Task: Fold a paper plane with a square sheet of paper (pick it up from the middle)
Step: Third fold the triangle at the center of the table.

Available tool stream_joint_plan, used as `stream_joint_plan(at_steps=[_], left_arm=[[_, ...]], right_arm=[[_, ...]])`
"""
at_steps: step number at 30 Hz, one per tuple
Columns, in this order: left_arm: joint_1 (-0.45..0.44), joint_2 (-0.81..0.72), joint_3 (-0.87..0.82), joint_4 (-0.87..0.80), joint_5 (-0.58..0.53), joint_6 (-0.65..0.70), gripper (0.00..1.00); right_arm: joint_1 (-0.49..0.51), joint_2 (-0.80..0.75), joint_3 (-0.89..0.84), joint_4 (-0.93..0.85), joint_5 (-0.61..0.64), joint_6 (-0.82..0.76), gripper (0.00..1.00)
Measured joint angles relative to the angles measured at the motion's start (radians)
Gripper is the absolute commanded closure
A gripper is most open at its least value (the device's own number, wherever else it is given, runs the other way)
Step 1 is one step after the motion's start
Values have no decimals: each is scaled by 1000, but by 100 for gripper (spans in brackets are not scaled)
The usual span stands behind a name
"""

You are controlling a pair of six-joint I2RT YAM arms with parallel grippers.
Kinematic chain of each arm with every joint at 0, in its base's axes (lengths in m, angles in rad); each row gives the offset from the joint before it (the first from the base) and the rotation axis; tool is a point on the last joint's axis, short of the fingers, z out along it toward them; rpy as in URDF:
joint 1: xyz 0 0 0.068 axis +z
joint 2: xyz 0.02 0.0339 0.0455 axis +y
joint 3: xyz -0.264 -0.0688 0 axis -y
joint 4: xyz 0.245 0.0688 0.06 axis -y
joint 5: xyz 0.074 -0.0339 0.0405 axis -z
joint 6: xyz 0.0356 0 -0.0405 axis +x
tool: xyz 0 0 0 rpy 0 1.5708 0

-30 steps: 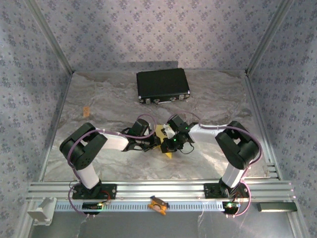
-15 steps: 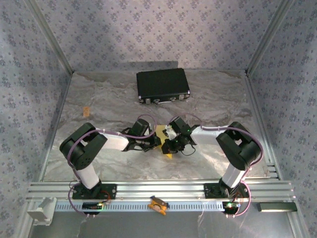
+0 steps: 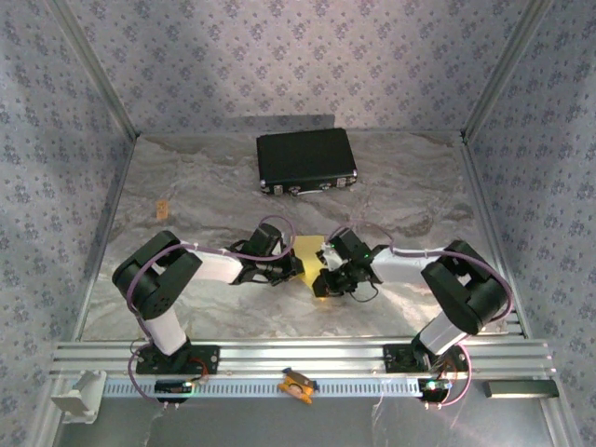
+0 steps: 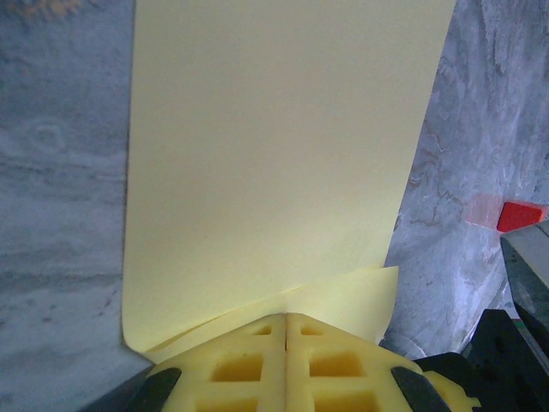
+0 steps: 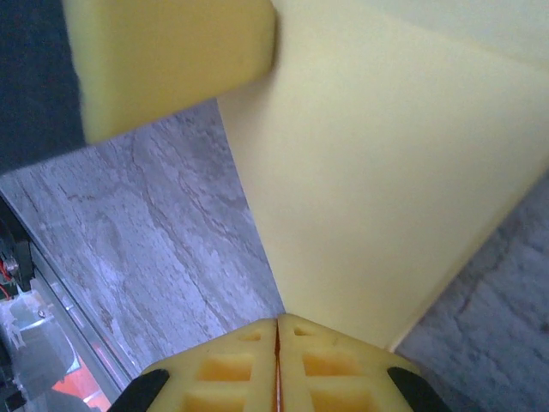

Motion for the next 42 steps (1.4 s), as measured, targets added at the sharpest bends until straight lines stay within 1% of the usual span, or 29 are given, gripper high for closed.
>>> stream_joint_plan(at_steps=[13, 18, 22, 28, 35, 39, 42], left_arm=[[0, 0, 0, 0, 0, 0, 96], [0, 0, 0, 1, -5, -1, 96], [-3, -1, 0, 4, -21, -12, 96], [-23, -6, -2, 10, -71, -45, 96], [-35, -8, -2, 19, -109, -65, 95], [-35, -8, -2, 21, -116, -65, 94], [-35, -8, -2, 21, -117, -64, 93]], right_arm=[[0, -103, -89, 1, 37, 71, 90], [-4, -161, -92, -71, 79, 73, 91], [-31, -203, -56, -111, 86, 71, 92], [-48, -138, 41, -79, 57, 64, 92], [-48, 23, 146, -65, 24, 56, 91], [-48, 82, 175, -48, 3, 48, 92], [-51, 112, 172, -47, 3, 45, 95]])
